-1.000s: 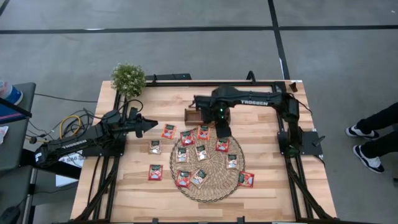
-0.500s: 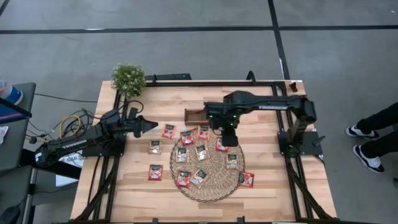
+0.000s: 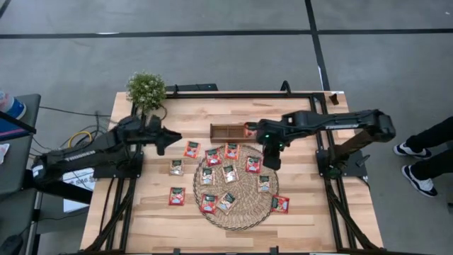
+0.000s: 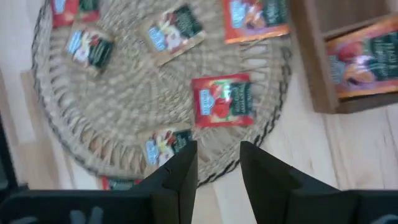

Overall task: Pick & Place Tea
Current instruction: Put the orange tea bag to the right of the wooden organizer

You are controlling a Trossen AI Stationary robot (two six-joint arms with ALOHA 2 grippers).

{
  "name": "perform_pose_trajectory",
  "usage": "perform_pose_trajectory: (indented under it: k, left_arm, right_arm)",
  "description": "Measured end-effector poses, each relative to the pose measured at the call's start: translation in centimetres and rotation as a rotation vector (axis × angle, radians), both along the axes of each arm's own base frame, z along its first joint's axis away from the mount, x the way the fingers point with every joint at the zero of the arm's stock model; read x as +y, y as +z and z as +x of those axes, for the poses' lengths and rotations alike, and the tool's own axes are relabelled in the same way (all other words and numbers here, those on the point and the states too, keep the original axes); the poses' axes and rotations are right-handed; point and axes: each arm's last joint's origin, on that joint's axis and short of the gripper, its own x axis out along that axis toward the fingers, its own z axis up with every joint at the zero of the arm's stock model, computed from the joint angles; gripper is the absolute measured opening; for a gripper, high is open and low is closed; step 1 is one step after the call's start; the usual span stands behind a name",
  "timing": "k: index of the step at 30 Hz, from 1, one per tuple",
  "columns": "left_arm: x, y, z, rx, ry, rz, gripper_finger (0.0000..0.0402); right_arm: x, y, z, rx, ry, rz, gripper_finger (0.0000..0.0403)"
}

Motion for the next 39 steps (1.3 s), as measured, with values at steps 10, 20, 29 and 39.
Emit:
perform_pose_trajectory:
  k: [10,20,29,39]
  left_arm:
    - [3.7,1.4,7.6,0.526,-0.089,0.071,0.0095]
    - [6.6,-1.1,12.6,1.066,-0.205,0.168,0.0095]
    - [6.0,-2.4,13.2,1.112,-0.359,0.195,0.0098]
    - [5.3,-2.3,13.7,1.074,-0.435,0.236,0.0147]
  right_arm:
    - [-0.5,0.2,0.0,-0.114,-0.012,-0.007,0.0113]
    - [-0.6,0.2,0.3,-0.136,0.002,-0.013,0.0113]
    - [-0.6,0.1,0.3,-0.138,0.004,-0.014,0.0113]
    - [-0.6,0.2,0.5,-0.153,0.020,-0.023,0.0113]
